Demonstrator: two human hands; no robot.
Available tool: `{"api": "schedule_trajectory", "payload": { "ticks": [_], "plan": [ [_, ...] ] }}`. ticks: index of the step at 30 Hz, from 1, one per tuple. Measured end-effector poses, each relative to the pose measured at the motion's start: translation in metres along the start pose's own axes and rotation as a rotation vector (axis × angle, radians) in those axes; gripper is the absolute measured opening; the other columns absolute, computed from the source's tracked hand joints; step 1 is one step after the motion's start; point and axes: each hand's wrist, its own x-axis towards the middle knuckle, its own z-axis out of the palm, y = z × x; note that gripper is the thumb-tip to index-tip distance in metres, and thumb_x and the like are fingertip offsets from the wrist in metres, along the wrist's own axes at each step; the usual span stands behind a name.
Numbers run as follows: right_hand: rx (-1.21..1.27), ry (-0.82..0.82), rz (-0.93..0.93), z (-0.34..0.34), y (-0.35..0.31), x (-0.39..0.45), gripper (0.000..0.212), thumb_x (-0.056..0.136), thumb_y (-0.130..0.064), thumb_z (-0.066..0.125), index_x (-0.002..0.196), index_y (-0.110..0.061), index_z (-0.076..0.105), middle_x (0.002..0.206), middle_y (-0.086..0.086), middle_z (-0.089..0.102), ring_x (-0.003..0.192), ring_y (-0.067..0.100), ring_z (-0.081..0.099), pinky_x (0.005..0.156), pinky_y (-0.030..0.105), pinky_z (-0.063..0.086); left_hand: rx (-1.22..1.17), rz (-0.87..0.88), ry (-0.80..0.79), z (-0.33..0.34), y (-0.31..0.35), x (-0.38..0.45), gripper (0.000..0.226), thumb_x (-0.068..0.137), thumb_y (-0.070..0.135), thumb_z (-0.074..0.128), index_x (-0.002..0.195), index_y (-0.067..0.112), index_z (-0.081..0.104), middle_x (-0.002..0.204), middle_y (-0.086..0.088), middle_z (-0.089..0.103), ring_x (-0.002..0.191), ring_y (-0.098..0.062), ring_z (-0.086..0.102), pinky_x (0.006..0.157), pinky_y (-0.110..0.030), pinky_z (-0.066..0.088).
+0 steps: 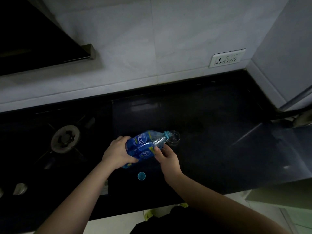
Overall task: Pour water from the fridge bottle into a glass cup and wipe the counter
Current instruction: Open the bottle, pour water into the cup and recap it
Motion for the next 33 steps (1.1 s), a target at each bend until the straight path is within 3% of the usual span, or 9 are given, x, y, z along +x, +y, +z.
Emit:
{"api": "schedule_trajectory", "payload": {
  "ticks": [4,10,16,22,30,33],
  "plan": [
    [-0.003,0.000,0.002,0.002,0.000,0.000,0.053,0.080,-0.048,0.072,0.129,-0.031,0.058,0.117,-0.008,0.069,0.109,0.008,0.065,0.100,0.036,0.050,0.010,-0.008,0.001,0.000,-0.003,-0.001,0.089,0.040,0.050,0.088,0.121,0.032,0.056,0.108,0.011,0.050,0.103,-0.013,0.052,0.090,-0.035,0.048],
    [-0.025,0.007,-0.012,0.004,-0.004,-0.002,0.041,0.083,-0.045,0.070,0.122,-0.034,0.062,0.114,-0.010,0.070,0.108,0.007,0.064,0.099,0.037,0.050,-0.014,-0.008,0.005,0.000,-0.004,-0.001,0.091,0.042,0.049,0.089,0.124,0.029,0.056,0.108,0.010,0.050,0.103,-0.014,0.053,0.091,-0.035,0.047],
    [-0.126,0.016,-0.010,0.006,-0.008,-0.002,0.063,0.065,-0.070,0.069,0.120,-0.040,0.060,0.113,-0.013,0.069,0.108,0.007,0.064,0.099,0.042,0.050,-0.079,-0.022,0.019,0.004,-0.006,-0.001,0.089,0.046,0.039,0.094,0.126,0.025,0.056,0.109,0.008,0.052,0.102,-0.012,0.053,0.089,-0.028,0.043],
    [-0.149,0.013,-0.050,0.010,-0.015,-0.009,0.027,0.086,-0.047,0.066,0.113,-0.041,0.063,0.109,-0.016,0.069,0.107,0.003,0.063,0.100,0.037,0.049,-0.105,-0.024,0.019,0.004,-0.009,-0.001,0.088,0.047,0.036,0.094,0.126,0.024,0.057,0.111,0.006,0.053,0.102,-0.013,0.054,0.091,-0.029,0.044],
    [-0.267,0.003,-0.171,0.019,-0.027,-0.018,0.031,0.091,-0.039,0.063,0.122,-0.038,0.059,0.112,-0.022,0.067,0.107,-0.007,0.059,0.098,0.026,0.047,-0.166,-0.020,0.052,0.005,-0.020,-0.001,0.092,0.049,0.031,0.096,0.131,0.020,0.054,0.112,0.008,0.053,0.104,-0.011,0.054,0.089,-0.023,0.039],
    [-0.299,-0.016,-0.246,0.024,-0.029,-0.022,0.031,0.092,-0.039,0.063,0.122,-0.038,0.058,0.115,-0.022,0.066,0.110,-0.005,0.059,0.099,0.029,0.048,-0.175,-0.003,0.069,0.005,-0.024,-0.001,0.091,0.049,0.031,0.096,0.130,0.022,0.055,0.113,0.010,0.054,0.103,-0.009,0.053,0.089,-0.023,0.040]
  ]
}}
